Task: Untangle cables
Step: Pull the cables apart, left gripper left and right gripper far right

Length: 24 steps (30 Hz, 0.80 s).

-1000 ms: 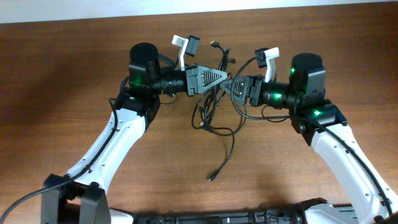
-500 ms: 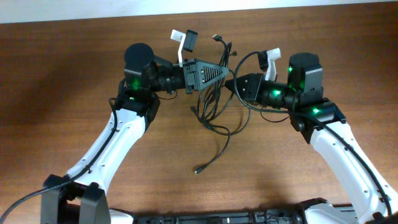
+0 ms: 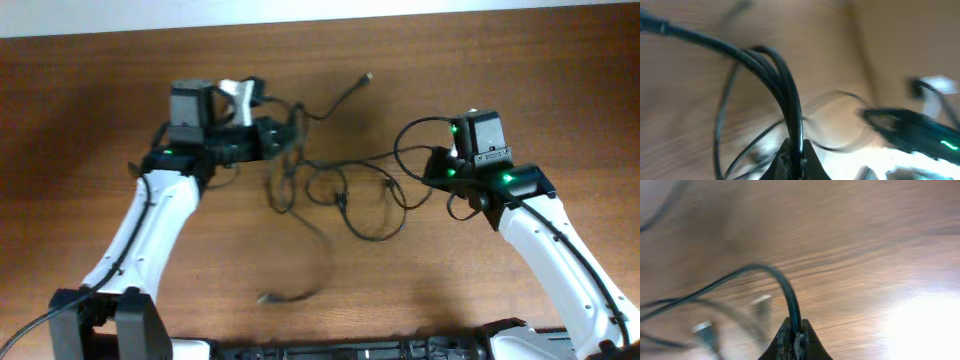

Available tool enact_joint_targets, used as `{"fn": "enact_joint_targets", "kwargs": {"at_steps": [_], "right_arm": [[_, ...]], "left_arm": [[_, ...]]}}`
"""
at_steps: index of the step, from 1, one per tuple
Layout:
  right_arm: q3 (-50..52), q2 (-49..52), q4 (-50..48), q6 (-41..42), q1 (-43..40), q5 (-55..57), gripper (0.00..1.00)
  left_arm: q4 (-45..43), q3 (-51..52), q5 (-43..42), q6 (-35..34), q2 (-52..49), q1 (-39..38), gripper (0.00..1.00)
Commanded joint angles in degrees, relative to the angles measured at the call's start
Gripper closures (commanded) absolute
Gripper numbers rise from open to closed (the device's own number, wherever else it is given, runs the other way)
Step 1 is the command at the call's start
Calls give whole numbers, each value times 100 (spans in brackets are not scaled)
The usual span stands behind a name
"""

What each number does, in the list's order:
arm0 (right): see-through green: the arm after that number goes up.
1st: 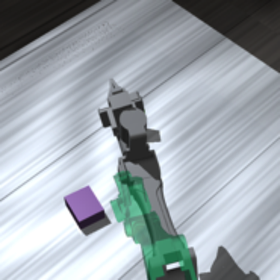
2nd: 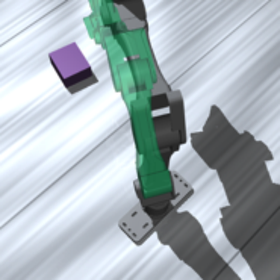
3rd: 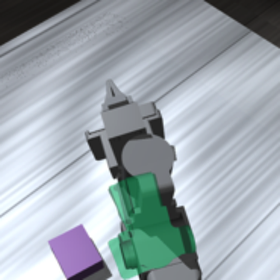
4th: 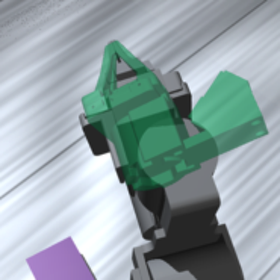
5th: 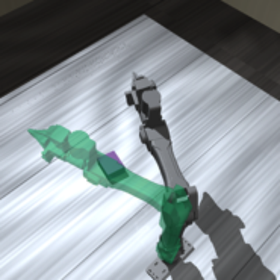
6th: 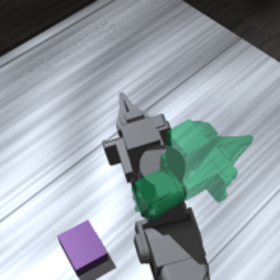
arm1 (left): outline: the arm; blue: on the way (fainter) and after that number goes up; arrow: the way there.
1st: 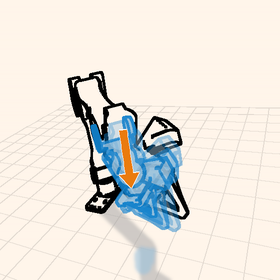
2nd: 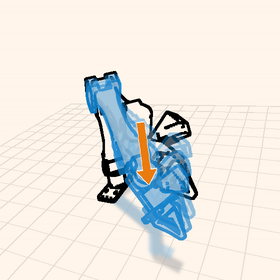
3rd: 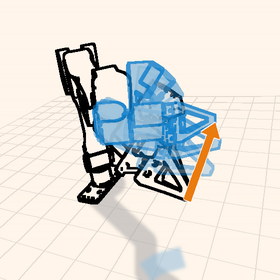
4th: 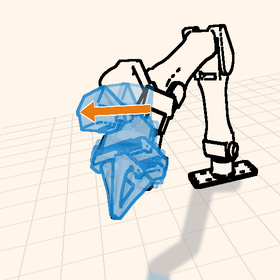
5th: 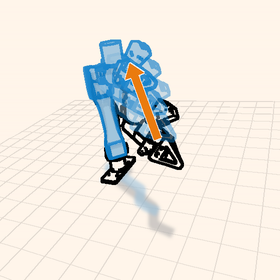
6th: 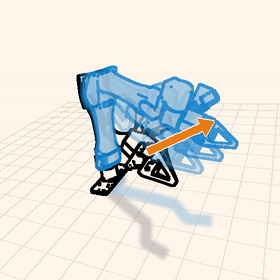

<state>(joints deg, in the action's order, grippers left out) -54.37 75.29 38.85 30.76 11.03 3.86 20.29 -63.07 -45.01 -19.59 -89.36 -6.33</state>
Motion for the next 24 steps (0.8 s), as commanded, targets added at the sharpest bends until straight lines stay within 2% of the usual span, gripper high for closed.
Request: {"fn": "enact_joint_targets", "kwargs": {"at_steps": [1, 7, 11, 19, 24], "right_arm": [[2, 0, 149, -140, -28, 2041, 96], [2, -245, 188, -138, -28, 3091, 96], [2, -476, 205, -4, -153, 3283, 96], [2, -1097, 146, 120, -1495, 3265, 96], [2, -1545, -503, 118, -2428, 3287, 96]], "left_arm": [[413, -31, 1488, 605, 109, 922, 100], [695, -31, 1484, 603, 109, 2057, 100], [833, -31, 1488, 605, 109, 2308, 100], [874, -31, 1523, 601, 109, 2369, 100], [901, -31, 1530, 603, 109, 2293, 100]]}}
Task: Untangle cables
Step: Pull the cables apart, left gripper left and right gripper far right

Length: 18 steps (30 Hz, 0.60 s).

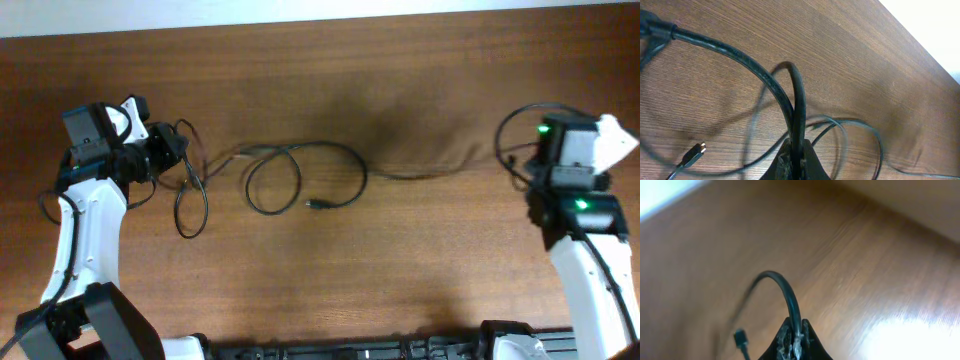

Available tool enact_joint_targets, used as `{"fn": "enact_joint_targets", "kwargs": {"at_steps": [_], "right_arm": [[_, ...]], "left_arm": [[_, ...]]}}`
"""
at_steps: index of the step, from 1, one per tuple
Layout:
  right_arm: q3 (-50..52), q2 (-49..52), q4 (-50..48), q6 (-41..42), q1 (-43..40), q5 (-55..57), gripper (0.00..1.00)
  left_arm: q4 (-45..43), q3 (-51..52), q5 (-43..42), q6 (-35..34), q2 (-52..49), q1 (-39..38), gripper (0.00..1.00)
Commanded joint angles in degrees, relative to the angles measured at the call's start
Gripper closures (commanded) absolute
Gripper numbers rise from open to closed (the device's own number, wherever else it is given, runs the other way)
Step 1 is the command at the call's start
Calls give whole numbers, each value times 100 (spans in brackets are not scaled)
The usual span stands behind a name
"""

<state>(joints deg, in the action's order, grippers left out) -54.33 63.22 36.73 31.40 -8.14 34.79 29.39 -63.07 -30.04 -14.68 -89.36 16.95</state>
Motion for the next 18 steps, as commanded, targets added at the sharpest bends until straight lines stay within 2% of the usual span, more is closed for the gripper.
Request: {"fn": "enact_joint_targets", "kwargs": {"at_steps": [1, 7, 13, 18], "right_arm": [[-2, -420, -417, 57, -678, 199, 96], [-2, -876, -1003, 55, -1665, 188, 96], [0, -581, -376, 55, -1744, 173, 96], [0, 33, -157, 57, -1742, 164, 96]], "left_arm": [[-9, -31, 33, 111, 109, -48, 100], [-11, -31, 31, 111, 109, -352, 100], [-13, -31, 42, 420, 109, -1080, 100], [-11, -20, 490, 455, 109, -1714, 100]]}}
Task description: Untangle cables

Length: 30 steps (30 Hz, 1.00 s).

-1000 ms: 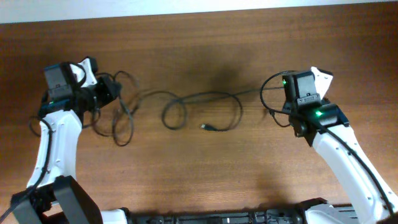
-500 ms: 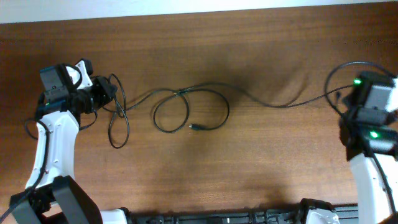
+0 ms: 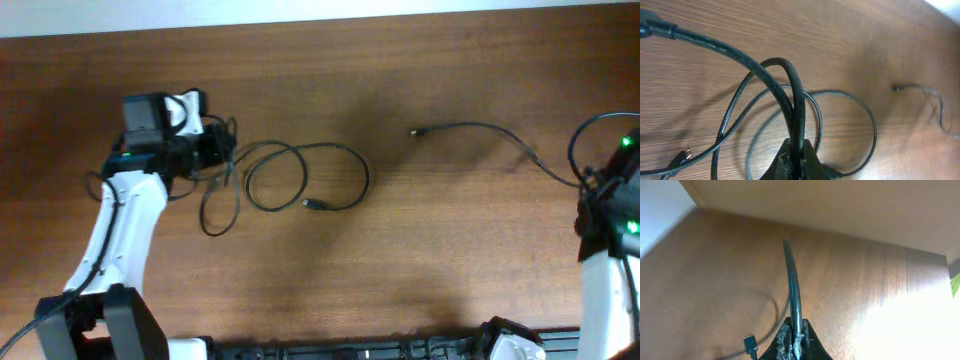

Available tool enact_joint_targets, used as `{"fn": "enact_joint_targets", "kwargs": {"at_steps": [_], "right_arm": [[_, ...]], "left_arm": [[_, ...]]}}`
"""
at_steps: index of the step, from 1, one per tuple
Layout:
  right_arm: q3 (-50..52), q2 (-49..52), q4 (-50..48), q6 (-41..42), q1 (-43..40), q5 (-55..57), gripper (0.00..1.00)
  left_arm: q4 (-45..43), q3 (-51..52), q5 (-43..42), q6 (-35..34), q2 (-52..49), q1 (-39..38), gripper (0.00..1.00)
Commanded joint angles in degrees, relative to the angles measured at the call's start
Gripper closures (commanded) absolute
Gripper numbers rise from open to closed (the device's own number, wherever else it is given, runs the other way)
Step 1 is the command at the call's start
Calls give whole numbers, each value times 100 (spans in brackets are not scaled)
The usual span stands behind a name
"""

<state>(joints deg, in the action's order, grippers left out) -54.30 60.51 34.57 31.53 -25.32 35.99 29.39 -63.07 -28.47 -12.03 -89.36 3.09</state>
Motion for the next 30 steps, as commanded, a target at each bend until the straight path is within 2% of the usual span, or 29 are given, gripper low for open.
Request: {"fn": "enact_joint_targets", "kwargs": {"at_steps": [1, 5, 6, 7, 9, 10, 11, 14, 21, 25, 30], "right_arm": [[-2, 448, 59, 44, -26, 20, 96], [-2, 868, -166, 39, -26, -433, 95], [-2, 940, -313, 42, -24, -636, 90], [-2, 1005, -472, 37, -24, -922, 83], [-2, 1095, -782, 35, -22, -1921, 41], [-2, 1117, -876, 15, -20, -2387, 33], [-2, 1150, -990, 15, -20, -3117, 30], [-2, 1268, -1086, -293, -13, -4253, 30], [-2, 1779, -1016, -457, 35, -4979, 30], [-2, 2070, -1139, -1016, 444, -5252, 31], [-2, 2240, -1502, -1628, 1462, -5182, 31]], "left_arm": [[-11, -17, 352, 192, 109, -407, 100], [-13, -7, 352, 190, 109, -640, 100], [-11, 0, 352, 190, 109, -667, 100], [-11, 2, 350, 190, 109, -684, 100], [-2, 2, 350, 190, 109, -697, 100], [0, 2, 350, 190, 109, -697, 100], [4, 2, 350, 190, 109, -697, 100], [9, 2, 350, 190, 109, -697, 100], [9, 2, 350, 190, 109, -697, 100], [9, 4, 350, 190, 109, -697, 100], [11, 4, 350, 190, 109, -697, 100]]}}
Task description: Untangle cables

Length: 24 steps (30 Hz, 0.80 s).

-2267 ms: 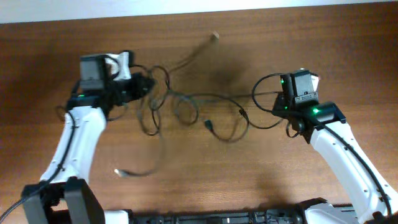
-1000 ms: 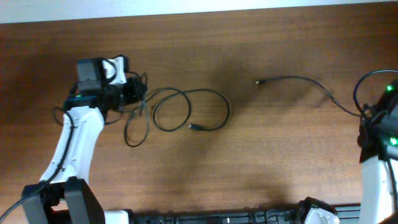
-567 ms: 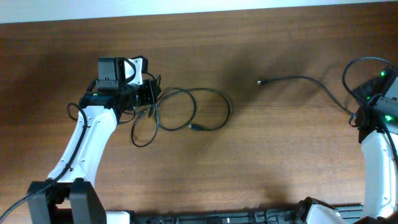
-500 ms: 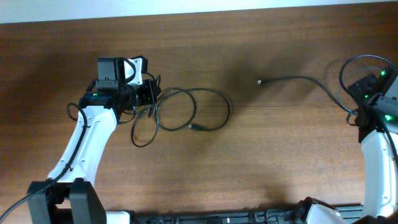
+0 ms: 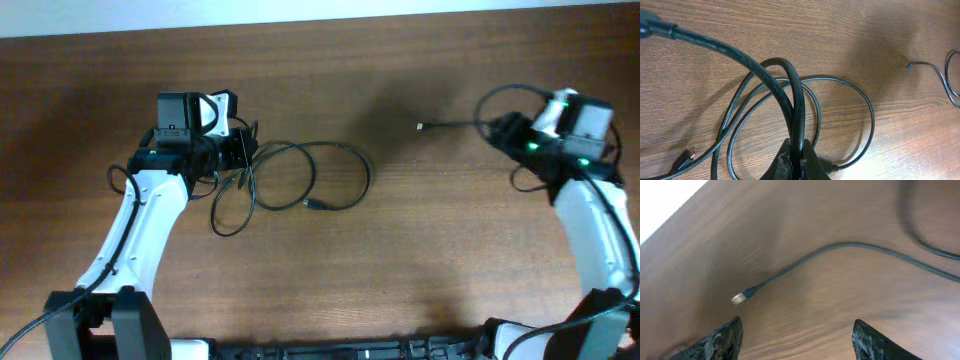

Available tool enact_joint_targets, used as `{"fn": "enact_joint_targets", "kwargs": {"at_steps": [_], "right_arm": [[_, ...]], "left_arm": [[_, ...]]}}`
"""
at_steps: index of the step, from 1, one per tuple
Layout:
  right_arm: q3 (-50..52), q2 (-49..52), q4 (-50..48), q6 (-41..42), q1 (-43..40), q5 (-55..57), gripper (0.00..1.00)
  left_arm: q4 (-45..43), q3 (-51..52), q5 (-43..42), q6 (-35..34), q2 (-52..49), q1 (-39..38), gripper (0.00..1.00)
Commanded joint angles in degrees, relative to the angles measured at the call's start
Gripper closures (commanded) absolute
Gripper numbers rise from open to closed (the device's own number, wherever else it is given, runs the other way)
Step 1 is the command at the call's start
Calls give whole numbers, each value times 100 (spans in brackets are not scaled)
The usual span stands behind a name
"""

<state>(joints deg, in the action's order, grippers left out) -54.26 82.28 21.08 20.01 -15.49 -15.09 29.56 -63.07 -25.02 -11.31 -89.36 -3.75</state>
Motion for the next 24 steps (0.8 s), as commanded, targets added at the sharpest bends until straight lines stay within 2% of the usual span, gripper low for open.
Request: {"fn": "enact_joint_targets", "kwargs": {"at_steps": [1, 7, 12, 18, 20, 23, 24], "right_arm": [[-7, 87, -227, -476, 693, 42, 31], [-7, 284, -527, -481, 1676, 546, 31], [-7, 538, -109, -476, 2538, 522, 29], [-7, 960, -127, -479, 3587, 459, 26], [-7, 1034, -236, -481, 3921, 459, 23], [-7, 1034, -426, -481, 4138, 466, 23], [-7, 1034, -490, -479, 4140, 487, 23]], "left_arm": [[-4, 4, 4, 118, 109, -13, 100], [13, 7, 2, 118, 109, -13, 100], [13, 20, 4, 118, 109, -13, 100], [52, 20, -109, 118, 109, -24, 100], [42, 20, -822, 181, 109, -28, 100], [-177, 20, -2756, 1139, 109, -28, 100], [-321, 20, -3571, 1473, 109, -28, 97]]}}
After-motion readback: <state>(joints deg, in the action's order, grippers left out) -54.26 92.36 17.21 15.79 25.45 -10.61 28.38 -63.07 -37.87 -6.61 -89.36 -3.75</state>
